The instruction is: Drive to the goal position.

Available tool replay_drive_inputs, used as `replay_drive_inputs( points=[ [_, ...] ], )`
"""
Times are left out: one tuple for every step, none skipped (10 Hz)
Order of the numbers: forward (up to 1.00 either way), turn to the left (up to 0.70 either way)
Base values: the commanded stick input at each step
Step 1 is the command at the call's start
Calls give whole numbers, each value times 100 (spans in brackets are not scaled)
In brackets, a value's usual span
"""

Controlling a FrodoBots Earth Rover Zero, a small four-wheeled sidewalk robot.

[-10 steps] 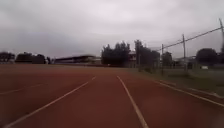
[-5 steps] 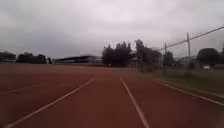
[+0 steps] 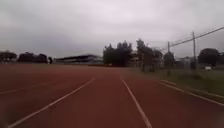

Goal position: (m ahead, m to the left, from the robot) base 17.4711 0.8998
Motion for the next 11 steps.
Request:
replay_drive_inputs(
  points=[
    [70,0],
    [70,0],
    [70,0],
    [70,0],
    [70,0],
    [70,0],
    [70,0],
    [70,0],
    [70,0],
    [70,0],
    [70,0]
  ],
)
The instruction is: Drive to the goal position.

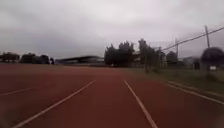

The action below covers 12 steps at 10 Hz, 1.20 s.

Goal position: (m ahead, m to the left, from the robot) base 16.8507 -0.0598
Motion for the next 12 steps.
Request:
replay_drive_inputs(
  points=[
    [70,0],
    [70,0],
    [70,0],
    [70,0],
    [70,0],
    [70,0],
    [70,0],
    [70,0],
    [70,0],
    [70,0],
    [70,0],
    [70,0]
  ],
)
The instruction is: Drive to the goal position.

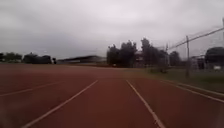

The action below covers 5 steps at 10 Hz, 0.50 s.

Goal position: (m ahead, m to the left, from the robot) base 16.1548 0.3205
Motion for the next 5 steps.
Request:
replay_drive_inputs(
  points=[
    [70,0],
    [70,0],
    [70,0],
    [70,0],
    [70,0]
  ],
)
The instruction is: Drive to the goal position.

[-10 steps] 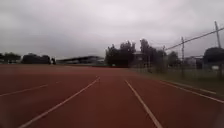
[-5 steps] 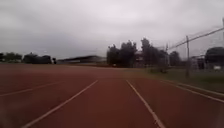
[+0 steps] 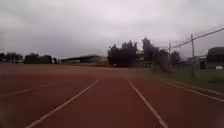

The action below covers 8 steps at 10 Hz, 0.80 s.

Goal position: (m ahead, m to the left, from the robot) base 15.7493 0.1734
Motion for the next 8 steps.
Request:
replay_drive_inputs(
  points=[
    [70,0],
    [70,0],
    [70,0],
    [70,0],
    [70,0],
    [70,0],
    [70,0],
    [70,0]
  ],
)
